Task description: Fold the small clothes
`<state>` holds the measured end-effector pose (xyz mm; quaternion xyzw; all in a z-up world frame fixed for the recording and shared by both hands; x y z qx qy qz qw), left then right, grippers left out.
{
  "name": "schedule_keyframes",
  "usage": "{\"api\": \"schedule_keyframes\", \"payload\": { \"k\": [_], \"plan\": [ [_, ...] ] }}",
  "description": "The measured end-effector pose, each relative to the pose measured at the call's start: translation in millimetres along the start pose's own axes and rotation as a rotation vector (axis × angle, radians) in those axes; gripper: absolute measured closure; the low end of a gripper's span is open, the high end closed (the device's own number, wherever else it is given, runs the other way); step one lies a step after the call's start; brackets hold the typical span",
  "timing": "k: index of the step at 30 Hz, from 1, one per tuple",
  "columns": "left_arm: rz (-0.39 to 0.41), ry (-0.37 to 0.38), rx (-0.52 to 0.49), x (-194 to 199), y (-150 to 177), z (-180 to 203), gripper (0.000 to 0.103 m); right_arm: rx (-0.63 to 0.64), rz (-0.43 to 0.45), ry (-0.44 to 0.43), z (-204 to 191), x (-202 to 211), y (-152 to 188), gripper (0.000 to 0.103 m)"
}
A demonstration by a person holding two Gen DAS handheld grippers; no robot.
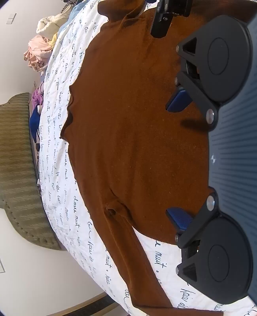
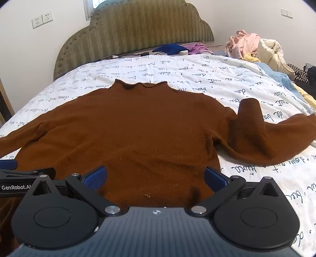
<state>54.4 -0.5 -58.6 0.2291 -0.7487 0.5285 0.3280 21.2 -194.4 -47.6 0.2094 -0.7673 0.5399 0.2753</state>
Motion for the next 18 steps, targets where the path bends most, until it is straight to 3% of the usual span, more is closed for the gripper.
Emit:
{"api": "schedule_keyframes", "payload": {
  "k": [18],
  "plan": [
    [0.023,0.016,0.006,-1.7,1.2,-1.6,0.000,0.034,-0.012,0.016,-3.8,3.5,3.4,0.000]
  ]
}}
Point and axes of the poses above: each gripper's, at about its wrist camera, not at the fingertips, and x roughly against the way its jaws point, z to its right, y to its underside, the point moved 8 cm from there along -x, roughly the way its jaws point, and after that the axes turned 13 degrees about -x, right-handed, at the moved point
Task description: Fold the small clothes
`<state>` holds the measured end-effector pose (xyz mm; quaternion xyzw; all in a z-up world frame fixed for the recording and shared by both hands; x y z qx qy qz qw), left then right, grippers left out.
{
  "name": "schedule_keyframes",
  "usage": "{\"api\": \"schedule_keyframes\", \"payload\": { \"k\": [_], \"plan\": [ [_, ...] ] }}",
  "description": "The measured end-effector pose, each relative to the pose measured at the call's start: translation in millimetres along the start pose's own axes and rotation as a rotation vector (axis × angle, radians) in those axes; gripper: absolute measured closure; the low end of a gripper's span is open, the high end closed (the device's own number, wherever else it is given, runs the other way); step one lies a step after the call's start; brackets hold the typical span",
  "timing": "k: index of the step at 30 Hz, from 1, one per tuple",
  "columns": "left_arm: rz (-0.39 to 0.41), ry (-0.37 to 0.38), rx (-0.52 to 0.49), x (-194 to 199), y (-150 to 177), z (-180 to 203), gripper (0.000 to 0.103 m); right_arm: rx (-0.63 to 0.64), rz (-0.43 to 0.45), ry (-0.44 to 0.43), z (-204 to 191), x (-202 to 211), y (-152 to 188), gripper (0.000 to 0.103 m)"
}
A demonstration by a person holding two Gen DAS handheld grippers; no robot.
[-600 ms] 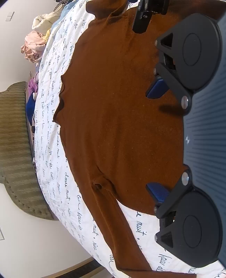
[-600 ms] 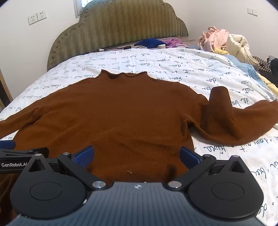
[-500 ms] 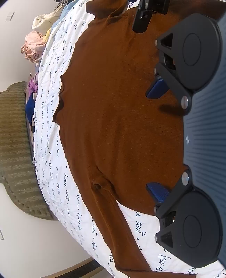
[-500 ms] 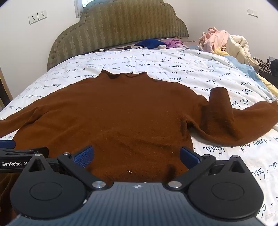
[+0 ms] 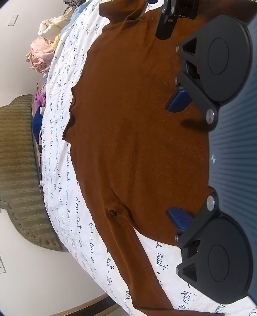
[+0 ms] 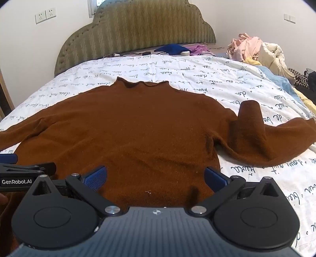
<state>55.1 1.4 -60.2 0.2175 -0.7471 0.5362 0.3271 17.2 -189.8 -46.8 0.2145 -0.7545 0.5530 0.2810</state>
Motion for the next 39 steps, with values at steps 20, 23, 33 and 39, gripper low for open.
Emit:
{"api": "schedule_keyframes", "payload": {
  "k": [20,23,33,39],
  "plan": [
    [-0.009,-0.040,0.021,-1.2,1.6,-2.5,0.000,-0.020,-0.008,-0.001,5.6,-0.9,4.0,0.000],
    [-0.013,-0.040,0.022,-2.5,1.5,-3.0,0.000,-0.020,-0.009,0.000,5.2,-0.5,5.1,0.000],
    [-0.009,-0.044,0.014,-2.2,1.8,-2.3,0.000,-0.026,-0.001,-0.007,6.7,2.2,4.6,0.000],
    [-0.016,-0.040,0.011,-3.3,2.6,-1.4,0.000,-0.027,-0.005,-0.019,5.7,3.0,4.7,0.000]
  ]
}}
Point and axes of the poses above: each gripper's, at about its wrist camera, not at the fingertips, and x roughly against the way its jaws point, z to its right, y to its underside, the point moved 8 cm from there along -x, roughly the way its jaws point, and after that the axes turned 13 degrees about -x, right-handed, at the moved point
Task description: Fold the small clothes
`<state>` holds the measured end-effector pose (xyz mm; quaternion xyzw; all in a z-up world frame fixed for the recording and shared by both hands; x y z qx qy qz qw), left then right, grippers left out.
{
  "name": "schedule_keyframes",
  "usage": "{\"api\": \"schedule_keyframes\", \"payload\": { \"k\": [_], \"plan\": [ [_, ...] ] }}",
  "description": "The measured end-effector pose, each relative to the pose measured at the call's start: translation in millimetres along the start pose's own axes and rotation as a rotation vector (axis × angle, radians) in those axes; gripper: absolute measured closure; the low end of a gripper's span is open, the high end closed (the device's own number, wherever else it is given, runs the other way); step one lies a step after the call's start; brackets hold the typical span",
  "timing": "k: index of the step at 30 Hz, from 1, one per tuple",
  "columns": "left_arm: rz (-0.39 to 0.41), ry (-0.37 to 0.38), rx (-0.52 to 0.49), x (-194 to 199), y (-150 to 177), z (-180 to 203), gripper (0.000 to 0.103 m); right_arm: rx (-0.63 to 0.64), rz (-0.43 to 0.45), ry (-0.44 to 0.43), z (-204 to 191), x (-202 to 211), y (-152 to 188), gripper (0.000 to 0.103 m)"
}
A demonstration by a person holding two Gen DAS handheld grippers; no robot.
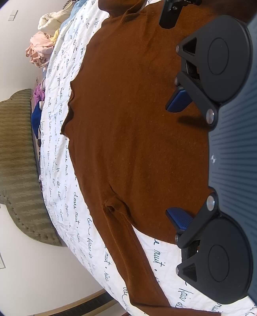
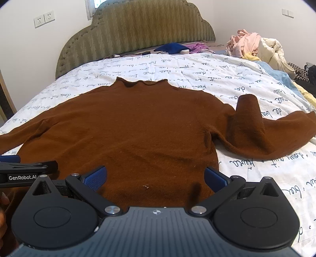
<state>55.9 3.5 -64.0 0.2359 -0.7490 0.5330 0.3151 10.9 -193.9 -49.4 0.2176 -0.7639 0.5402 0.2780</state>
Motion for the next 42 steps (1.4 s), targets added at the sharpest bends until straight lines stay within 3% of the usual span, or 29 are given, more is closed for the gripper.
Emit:
{"api": "schedule_keyframes", "payload": {
  "k": [42],
  "plan": [
    [-0.030,0.001,-0.049,-5,-3,18,0.000,-0.022,0.019,-0.036,7,8,0,0.000]
  ]
}}
Point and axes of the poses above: each gripper's, at about its wrist camera, not at the fingertips, and x roughly against the way its jaws point, z to its right, y to its underside, the point moved 8 cm from there along -x, roughly the way its jaws point, and after that the axes turned 13 degrees about -x, right-handed, at the moved point
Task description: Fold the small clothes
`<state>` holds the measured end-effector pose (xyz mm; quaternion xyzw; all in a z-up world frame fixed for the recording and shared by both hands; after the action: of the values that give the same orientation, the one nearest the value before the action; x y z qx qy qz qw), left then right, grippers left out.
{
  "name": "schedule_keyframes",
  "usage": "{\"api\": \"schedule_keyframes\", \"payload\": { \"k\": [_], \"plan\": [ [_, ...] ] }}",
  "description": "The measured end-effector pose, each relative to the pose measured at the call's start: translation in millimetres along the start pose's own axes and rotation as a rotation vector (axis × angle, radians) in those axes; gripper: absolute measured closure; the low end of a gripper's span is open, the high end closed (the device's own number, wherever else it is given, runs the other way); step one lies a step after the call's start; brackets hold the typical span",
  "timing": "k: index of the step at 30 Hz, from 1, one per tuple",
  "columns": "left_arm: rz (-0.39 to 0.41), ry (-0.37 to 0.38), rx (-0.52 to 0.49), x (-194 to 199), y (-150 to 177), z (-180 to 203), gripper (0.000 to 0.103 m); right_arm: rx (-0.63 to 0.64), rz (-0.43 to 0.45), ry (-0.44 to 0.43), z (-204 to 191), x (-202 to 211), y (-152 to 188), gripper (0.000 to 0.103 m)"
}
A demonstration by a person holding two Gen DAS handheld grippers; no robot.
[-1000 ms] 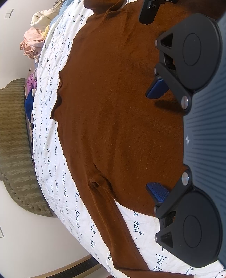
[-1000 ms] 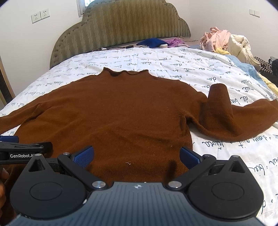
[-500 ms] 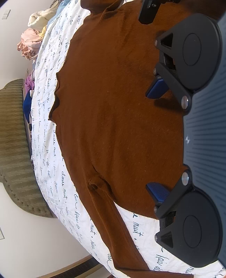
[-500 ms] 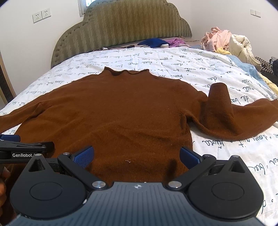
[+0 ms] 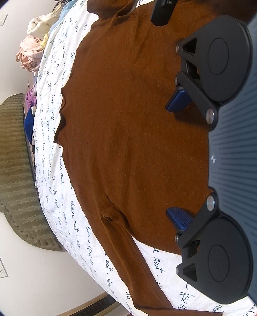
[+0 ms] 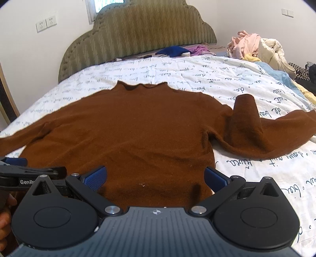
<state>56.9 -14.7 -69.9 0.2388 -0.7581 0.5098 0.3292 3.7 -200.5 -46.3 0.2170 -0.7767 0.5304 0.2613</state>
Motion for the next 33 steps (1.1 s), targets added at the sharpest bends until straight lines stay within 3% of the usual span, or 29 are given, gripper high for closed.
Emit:
{"api": "schedule_keyframes", "payload": {
  "k": [7,15,21,28,33],
  "plan": [
    [0.003,0.008,-0.022,-1,-6,12,0.000,-0.053,-0.008,-0.078,7,4,-4,0.000],
    [0.004,0.028,-0.016,-4,-14,22,0.000,-0.026,0.001,-0.105,9,6,-4,0.000],
    [0.004,0.040,-0.013,-6,-19,29,0.000,-0.097,0.027,-0.176,24,15,-15,0.000],
    [0.061,0.069,-0.025,0,-26,40,0.000,-0.296,0.083,-0.220,78,25,-35,0.000],
    [0.056,0.135,-0.016,-6,-26,52,0.000,-0.383,0.099,-0.146,130,26,-44,0.000]
  ]
}}
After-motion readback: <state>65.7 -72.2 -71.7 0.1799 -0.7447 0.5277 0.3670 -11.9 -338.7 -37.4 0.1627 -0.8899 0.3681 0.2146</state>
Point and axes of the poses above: each gripper's, at about its wrist camera, not at the fingertips, and x roughly against the way its jaws point, z to its right, y to its underside, the point moved 8 cm from there along -x, roughly the way its jaws point, and after that the axes turned 13 degrees about -x, right-handed, at the moved point
